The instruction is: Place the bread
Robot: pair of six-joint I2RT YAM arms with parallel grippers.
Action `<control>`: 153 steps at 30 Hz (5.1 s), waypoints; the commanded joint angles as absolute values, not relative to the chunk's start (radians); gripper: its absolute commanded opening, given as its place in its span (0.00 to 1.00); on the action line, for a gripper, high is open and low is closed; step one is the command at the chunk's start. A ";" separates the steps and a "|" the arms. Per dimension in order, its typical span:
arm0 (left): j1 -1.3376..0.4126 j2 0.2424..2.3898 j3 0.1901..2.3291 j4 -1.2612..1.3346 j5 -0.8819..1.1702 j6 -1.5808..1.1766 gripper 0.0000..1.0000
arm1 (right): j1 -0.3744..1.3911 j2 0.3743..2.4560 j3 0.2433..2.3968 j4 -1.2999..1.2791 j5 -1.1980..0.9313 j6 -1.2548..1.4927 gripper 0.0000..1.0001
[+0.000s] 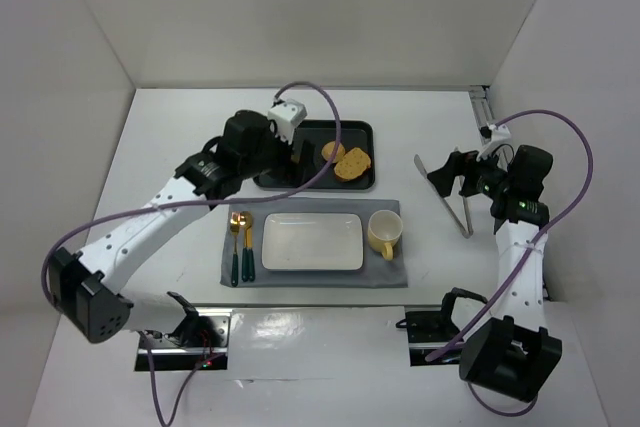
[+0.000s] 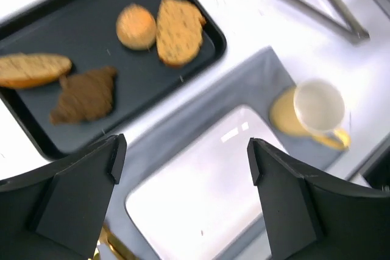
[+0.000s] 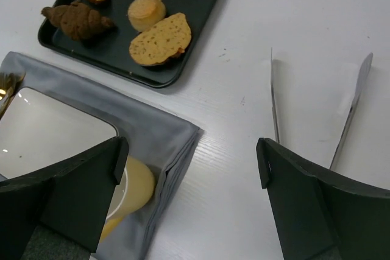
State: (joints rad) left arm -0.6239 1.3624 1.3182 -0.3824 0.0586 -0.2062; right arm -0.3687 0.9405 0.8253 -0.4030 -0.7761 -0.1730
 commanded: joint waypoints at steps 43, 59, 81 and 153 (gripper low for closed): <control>-0.712 0.982 1.048 -0.304 0.106 -0.239 1.00 | -0.362 1.462 0.775 -0.187 -0.400 -0.615 1.00; -0.712 0.982 1.039 -0.295 0.106 -0.239 1.00 | -0.362 1.635 0.813 -0.147 -0.382 -0.643 0.97; -0.712 0.982 1.029 -0.295 0.075 -0.230 1.00 | -0.309 1.453 1.058 -0.492 -0.630 -0.604 0.14; -0.712 0.973 1.011 -0.285 0.011 -0.212 1.00 | -0.015 1.824 1.480 -0.759 -0.612 -0.606 0.61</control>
